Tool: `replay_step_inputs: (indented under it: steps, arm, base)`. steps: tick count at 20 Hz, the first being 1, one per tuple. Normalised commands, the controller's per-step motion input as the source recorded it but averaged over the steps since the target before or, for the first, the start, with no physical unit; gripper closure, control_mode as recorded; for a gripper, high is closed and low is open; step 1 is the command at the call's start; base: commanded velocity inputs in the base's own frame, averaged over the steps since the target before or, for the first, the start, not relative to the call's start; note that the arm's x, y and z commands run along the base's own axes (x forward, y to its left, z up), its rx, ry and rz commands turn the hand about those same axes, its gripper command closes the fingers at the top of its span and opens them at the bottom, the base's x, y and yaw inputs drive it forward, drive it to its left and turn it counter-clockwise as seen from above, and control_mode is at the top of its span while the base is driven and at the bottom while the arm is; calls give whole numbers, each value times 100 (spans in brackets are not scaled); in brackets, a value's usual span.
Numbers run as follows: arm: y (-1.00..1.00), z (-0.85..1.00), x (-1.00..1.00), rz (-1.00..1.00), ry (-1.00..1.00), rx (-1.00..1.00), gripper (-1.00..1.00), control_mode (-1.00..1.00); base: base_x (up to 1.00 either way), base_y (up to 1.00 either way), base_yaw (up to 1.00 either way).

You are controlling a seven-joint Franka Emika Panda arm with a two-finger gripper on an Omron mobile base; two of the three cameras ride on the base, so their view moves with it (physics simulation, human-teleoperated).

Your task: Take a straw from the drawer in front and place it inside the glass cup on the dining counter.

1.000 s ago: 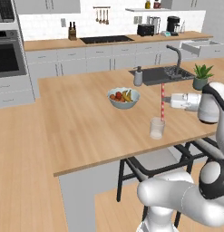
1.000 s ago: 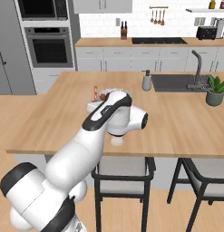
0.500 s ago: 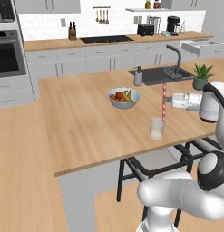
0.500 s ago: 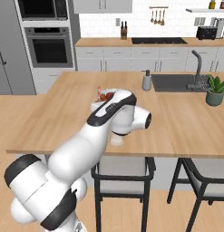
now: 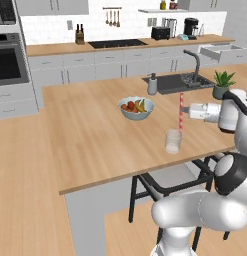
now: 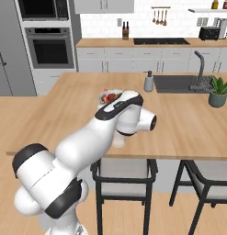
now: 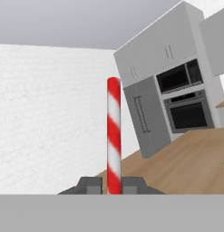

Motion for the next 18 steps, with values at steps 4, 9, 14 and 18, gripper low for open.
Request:
replay_step_inputs:
  steps: [4,9,14,18]
  arm:
    - [-25,-11,14,0,0,0,100,-100]
    - [-7,-29,16,0,0,0,100,-100]
    - [-1,-33,17,0,0,0,100,-100]
    - [-1,-18,19,0,-2,0,100,-100]
  base:
    - [0,0,0]
    - [0,0,0]
    - [0,0,0]
    - [0,0,0]
